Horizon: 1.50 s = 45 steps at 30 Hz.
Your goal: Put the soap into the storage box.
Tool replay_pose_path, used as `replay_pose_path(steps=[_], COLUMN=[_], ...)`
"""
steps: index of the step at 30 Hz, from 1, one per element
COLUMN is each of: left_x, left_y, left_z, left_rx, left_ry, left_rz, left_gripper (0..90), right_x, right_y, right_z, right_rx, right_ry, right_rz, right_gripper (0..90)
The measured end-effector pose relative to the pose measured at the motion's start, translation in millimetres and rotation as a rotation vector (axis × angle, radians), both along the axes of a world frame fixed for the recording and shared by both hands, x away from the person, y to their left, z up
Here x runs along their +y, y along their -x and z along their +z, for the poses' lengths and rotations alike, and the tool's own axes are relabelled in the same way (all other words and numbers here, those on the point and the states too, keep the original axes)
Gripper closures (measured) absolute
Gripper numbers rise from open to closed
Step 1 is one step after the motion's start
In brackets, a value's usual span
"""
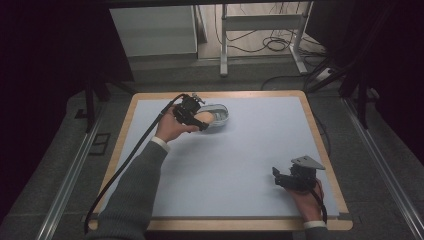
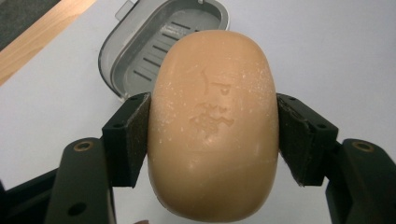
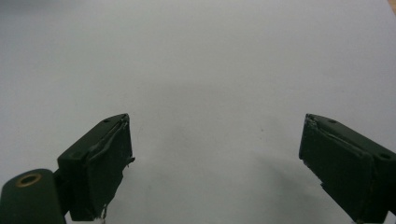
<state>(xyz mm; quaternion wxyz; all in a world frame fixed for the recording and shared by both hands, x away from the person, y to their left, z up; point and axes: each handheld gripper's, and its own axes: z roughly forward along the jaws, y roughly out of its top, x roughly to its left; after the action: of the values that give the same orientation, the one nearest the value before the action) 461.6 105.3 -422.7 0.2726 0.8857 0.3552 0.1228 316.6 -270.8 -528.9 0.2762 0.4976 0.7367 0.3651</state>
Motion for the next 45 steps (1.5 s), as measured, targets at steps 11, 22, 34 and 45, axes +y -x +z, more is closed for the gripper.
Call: replay_pose_path(steps=[11, 22, 34, 45], left_x=[-9.6, -16.3, -29.3, -31.7], left_y=[-11.8, -27.8, -51.6, -71.1], left_z=[4.4, -0.4, -11.2, -29.8], left_rx=[-0.003, -0.002, 0.017, 0.042], left_ry=[-0.018, -0.040, -0.043, -0.045], left_rz=[-0.023, -0.027, -0.050, -0.034], left_gripper=[32.3, 32.3, 32.3, 32.3], right_x=[-0.1, 0.0, 0.1, -0.2], right_y=[-0.1, -0.2, -0.2, -0.2], right_z=[0.0, 0.0, 0.0, 0.0], right_rx=[0.001, 0.003, 0.003, 0.005], right_ry=[-0.001, -0.004, 0.003, -0.005], right_rz=[0.001, 0.000, 0.003, -0.001], right_gripper=[9.6, 9.6, 9.6, 9.6])
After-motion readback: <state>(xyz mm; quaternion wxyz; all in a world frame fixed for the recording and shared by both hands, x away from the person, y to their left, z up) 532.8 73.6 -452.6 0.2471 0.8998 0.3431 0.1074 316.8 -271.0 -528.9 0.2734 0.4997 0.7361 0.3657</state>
